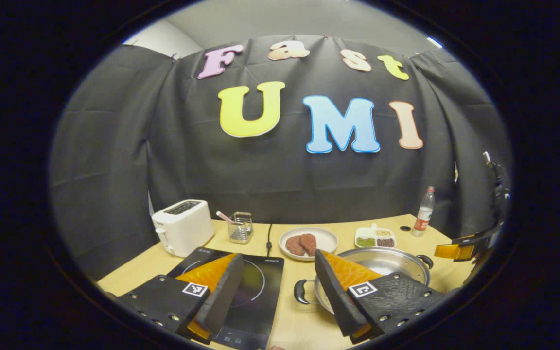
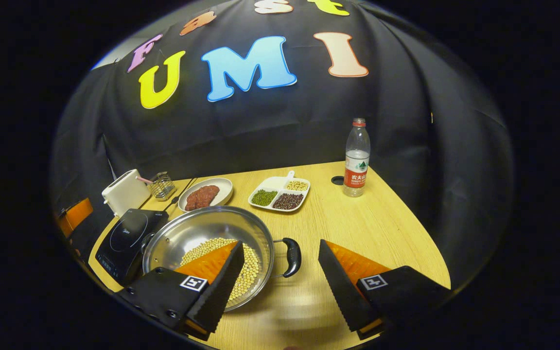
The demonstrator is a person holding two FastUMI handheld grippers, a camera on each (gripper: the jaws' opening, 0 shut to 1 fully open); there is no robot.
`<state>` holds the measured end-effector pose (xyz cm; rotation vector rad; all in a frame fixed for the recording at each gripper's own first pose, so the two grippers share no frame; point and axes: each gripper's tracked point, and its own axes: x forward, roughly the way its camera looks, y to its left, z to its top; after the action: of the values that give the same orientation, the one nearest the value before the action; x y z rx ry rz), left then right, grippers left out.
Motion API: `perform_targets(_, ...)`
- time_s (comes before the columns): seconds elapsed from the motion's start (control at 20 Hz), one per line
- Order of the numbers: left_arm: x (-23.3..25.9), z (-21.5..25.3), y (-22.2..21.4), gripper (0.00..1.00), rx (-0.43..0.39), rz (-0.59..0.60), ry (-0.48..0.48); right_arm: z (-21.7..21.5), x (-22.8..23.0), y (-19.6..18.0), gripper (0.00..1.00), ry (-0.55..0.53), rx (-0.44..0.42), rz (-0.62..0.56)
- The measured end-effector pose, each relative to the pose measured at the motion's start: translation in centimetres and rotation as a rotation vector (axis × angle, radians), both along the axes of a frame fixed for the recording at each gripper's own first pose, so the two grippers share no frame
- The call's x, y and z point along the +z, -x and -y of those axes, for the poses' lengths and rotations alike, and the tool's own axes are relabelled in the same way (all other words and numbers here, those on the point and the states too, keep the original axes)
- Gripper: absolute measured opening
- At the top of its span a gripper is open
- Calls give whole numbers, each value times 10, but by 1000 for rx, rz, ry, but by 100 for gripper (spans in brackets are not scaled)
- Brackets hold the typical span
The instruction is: First push the handle of the pot to place it horizontally, then grasp the pot with both hands and set it on the induction cooktop.
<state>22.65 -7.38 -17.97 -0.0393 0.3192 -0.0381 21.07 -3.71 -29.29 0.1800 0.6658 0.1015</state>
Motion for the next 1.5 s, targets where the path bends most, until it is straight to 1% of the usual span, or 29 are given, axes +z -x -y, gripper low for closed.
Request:
perform_targets(0.05,-9,2,-4,87,-15,-18,9,-2,0,0,98,4,-5,1)
perform_targets(0.1,-17,5,-9,87,-28,-38,18,-2,0,-1,98,10,-10,3)
perform_targets(0.15,-24,8,-15,89,-41,-54,28,-2,-2,-2,98,20,-13,-1)
perform_targets(0.25,-36,17,-24,89,-68,-78,45,-4,-9,-3,98,35,-15,-17)
perform_targets(0.3,-44,22,-29,87,-82,-93,50,-6,-12,-4,98,38,-16,-25)
perform_targets(0.35,-52,29,-34,89,-100,-112,61,-7,-14,-5,98,42,-19,-29)
perform_targets(0.45,-73,38,-40,89,-122,-162,86,-8,-18,-9,98,49,-21,-36)
perform_targets(0.55,-86,44,-47,89,-125,-193,105,-7,-25,-12,98,57,-22,-45)
perform_targets(0.7,-105,49,-56,89,-133,-233,107,-6,-35,-17,98,68,-32,-61)
perform_targets(0.8,-120,51,-60,87,-139,-273,108,-6,-43,-21,98,73,-36,-73)
perform_targets(0.85,-128,53,-60,89,-141,-291,110,-6,-45,-23,98,74,-38,-78)
perform_targets(0.9,-135,54,-61,87,-141,-312,113,-6,-48,-24,98,74,-40,-82)
perform_targets(0.95,-142,54,-61,89,-141,-331,117,-7,-50,-26,98,75,-42,-84)
perform_targets(1.0,-149,55,-62,87,-140,-353,118,-7,-52,-28,98,76,-43,-86)
perform_targets(1.05,-156,55,-61,89,-138,-373,117,-7,-55,-29,98,79,-42,-90)
perform_targets(1.2,-174,57,-59,90,-141,-427,124,-9,-64,-31,98,84,-40,-108)
perform_targets(1.35,-187,57,-54,90,-145,-467,123,-9,-73,-33,98,96,-37,-124)
perform_targets(1.5,-192,60,-54,90,-145,-477,126,-11,-83,-33,98,104,-29,-143)
